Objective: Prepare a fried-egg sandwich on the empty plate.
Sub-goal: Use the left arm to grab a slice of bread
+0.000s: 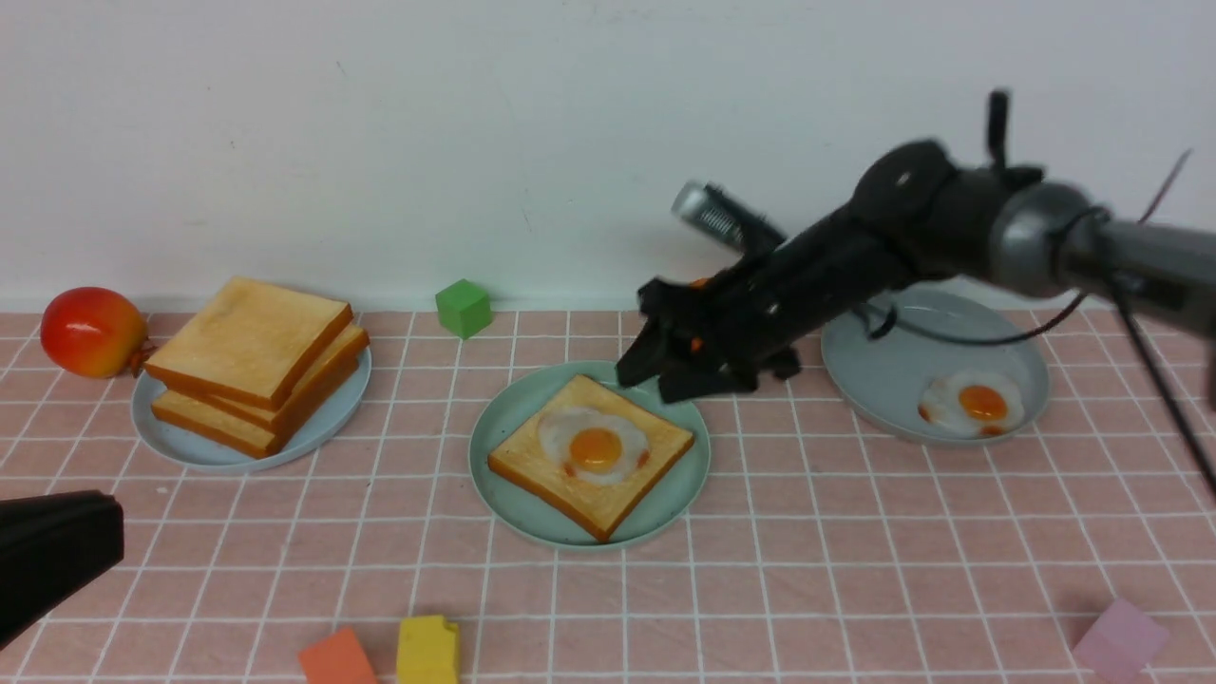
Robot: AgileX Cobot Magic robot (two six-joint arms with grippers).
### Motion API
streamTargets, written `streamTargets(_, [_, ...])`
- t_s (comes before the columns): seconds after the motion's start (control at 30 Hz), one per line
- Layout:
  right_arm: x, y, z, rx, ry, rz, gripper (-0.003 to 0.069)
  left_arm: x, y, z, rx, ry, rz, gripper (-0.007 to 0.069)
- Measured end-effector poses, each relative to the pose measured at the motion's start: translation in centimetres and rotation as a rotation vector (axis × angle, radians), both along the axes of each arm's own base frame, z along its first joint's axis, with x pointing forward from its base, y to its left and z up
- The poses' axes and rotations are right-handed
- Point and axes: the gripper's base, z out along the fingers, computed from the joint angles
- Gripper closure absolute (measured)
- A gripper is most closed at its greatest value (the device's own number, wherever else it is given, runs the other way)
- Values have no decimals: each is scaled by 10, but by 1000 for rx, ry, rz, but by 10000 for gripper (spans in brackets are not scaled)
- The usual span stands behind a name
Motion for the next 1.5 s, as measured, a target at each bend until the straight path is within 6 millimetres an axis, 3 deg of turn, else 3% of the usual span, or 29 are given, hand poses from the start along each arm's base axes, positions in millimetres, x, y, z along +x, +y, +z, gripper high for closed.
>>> streamTargets(0.17, [-22,-24,59,-140,-76,44,353,1,-1,-1,-36,42,18,634])
streamTargets(0.2, [-25,-27,64,-169,-78,56,370,2,-2,-2,-48,58,26,633])
streamTargets(0.23, [-39,-36,86,-244,-103,84,424,7,-5,-5,-68,123,57,633])
streamTargets(0.37, [-89,-54,142,-394,-172,99,566,30,-18,-17,-18,278,163,631])
streamTargets(0.43, [-111,-58,155,-440,-194,96,614,43,-26,-21,36,324,204,631])
streamTargets(0.53, [-160,-71,181,-490,-266,64,659,67,-42,-24,136,384,259,632])
streamTargets(0.73, [-247,-101,193,-499,-371,24,658,118,-65,-23,244,454,331,638])
streamTargets(0.87, [-285,-118,195,-478,-445,-3,657,146,-54,-22,243,513,381,638])
streamTargets(0.9, [-301,-125,195,-474,-492,-11,657,163,-41,-23,231,553,411,638])
streamTargets(1.0, [-321,-134,196,-462,-557,-18,657,185,-26,-29,222,610,428,638])
streamTargets(1.07, [-341,-143,197,-448,-634,-28,657,213,-10,-42,198,678,451,638])
streamTargets(1.27, [-364,-153,195,-432,-709,-44,657,267,6,-73,217,747,501,629])
streamTargets(1.43, [-362,-152,189,-432,-712,-45,656,314,5,-89,299,674,494,520])
streamTargets(1.5, [-361,-152,190,-426,-724,-51,656,321,6,-93,318,664,491,487])
